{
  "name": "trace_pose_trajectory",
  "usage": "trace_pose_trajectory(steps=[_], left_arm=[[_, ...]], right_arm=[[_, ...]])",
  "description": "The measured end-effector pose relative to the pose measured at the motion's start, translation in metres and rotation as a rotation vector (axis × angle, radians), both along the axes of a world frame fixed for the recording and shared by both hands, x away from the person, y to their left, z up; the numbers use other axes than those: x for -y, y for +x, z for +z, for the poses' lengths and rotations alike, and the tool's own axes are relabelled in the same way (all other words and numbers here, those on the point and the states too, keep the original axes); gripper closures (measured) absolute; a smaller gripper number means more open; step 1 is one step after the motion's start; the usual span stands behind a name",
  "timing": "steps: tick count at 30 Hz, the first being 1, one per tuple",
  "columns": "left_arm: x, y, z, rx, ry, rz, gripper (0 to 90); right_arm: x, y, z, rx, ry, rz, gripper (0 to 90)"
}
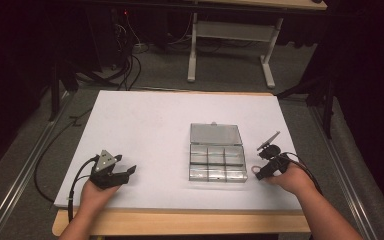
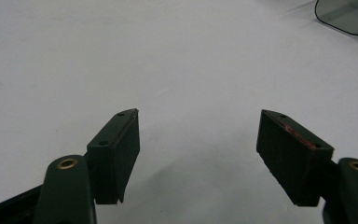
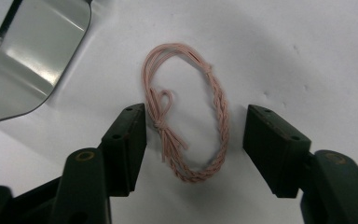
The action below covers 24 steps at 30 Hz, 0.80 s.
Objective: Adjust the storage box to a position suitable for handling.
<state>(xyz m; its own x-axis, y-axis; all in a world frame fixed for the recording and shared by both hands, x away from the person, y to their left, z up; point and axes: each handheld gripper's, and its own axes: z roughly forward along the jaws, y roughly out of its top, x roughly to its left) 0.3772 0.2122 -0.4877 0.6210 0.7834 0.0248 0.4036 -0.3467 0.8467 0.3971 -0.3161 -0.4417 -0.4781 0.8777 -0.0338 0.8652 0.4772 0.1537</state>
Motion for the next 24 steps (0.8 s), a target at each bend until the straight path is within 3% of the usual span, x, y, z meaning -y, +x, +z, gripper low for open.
trace_pose_trajectory(steps=[24], left_arm=[[0.0000, 0.0000, 0.0000, 0.000, 0.000, -0.001, 30.6]], right_arm=[[-0.0040, 0.0000, 0.0025, -0.018, 0.004, 0.040, 83.1]])
